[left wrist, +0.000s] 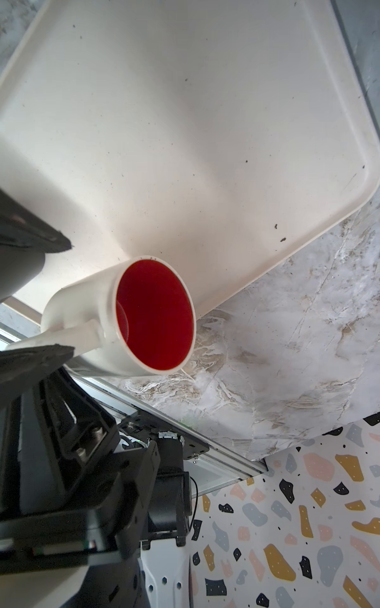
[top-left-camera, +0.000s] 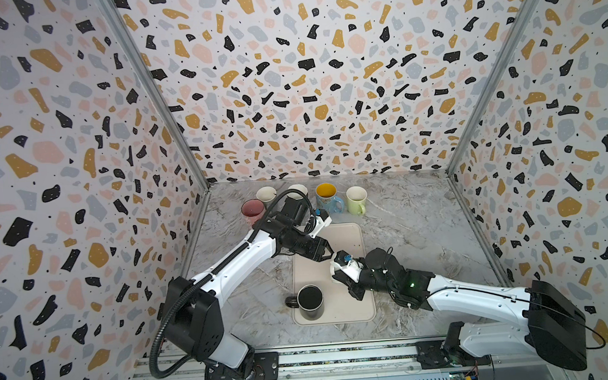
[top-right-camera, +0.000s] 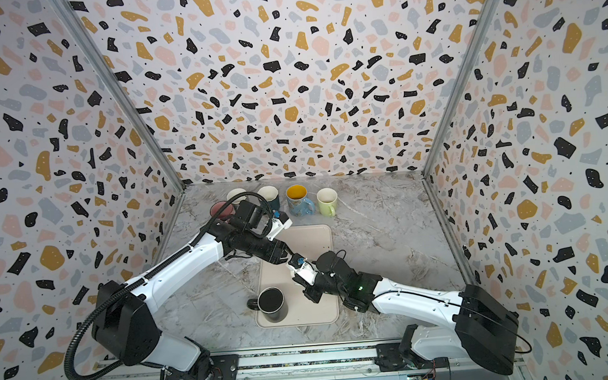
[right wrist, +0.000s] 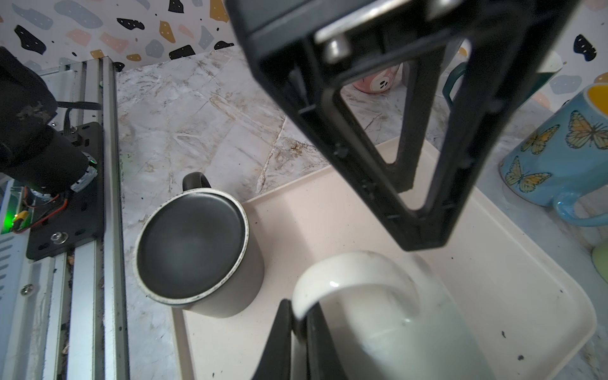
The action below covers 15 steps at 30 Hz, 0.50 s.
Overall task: Turn the mug right side up
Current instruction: 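Grasp the white mug's handle with the left gripper while the right holds it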
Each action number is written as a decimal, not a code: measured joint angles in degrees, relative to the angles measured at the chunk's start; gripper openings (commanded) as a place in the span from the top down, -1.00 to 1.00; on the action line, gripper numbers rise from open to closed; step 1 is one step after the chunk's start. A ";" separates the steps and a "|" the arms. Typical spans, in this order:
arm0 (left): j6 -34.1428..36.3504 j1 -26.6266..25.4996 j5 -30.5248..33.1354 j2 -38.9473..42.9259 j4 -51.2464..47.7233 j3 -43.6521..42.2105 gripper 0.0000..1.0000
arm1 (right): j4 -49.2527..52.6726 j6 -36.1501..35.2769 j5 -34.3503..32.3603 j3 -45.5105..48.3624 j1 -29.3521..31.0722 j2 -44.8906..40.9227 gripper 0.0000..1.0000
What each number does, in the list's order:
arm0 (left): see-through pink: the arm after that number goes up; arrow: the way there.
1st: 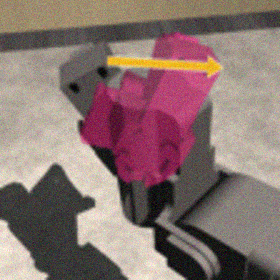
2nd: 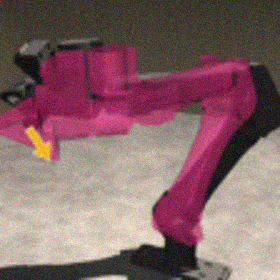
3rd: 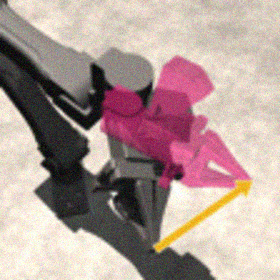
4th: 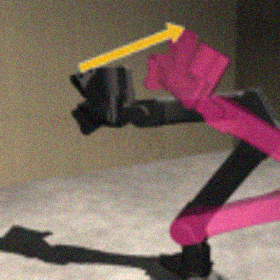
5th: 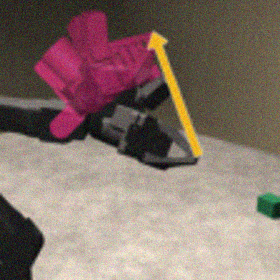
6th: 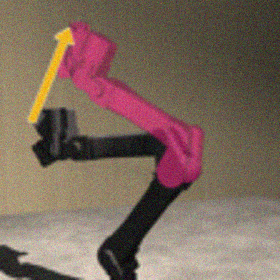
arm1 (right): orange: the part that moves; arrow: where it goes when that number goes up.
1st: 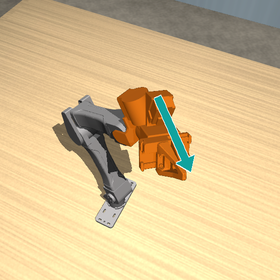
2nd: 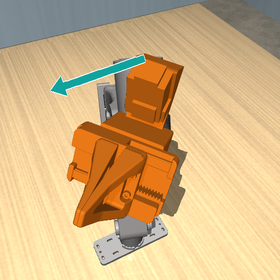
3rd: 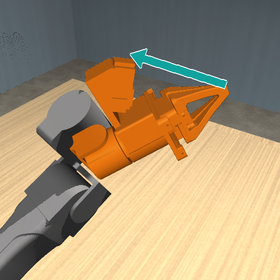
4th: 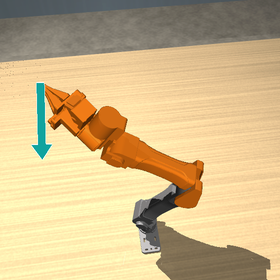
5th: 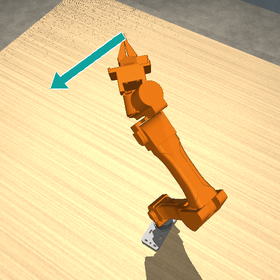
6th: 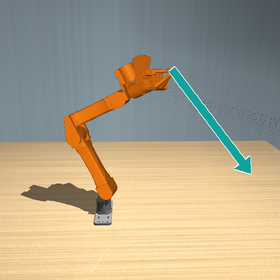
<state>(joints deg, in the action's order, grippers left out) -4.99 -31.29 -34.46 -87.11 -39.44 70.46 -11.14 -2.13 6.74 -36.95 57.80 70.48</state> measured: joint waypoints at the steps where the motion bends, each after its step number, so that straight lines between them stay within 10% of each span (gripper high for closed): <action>1: 0.07 -0.15 -0.02 -0.02 -0.09 0.04 0.05 | 0.02 -0.24 0.00 0.00 0.09 0.00 1.00; 15: 1.36 -1.53 -0.48 -0.02 -2.60 0.44 0.07 | 0.44 -4.09 -1.29 -1.14 1.03 1.29 1.00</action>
<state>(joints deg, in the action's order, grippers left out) -3.64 -32.82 -34.94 -87.13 -42.04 70.89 -10.70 -6.22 5.45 -38.09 58.83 71.77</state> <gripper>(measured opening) 0.468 0.101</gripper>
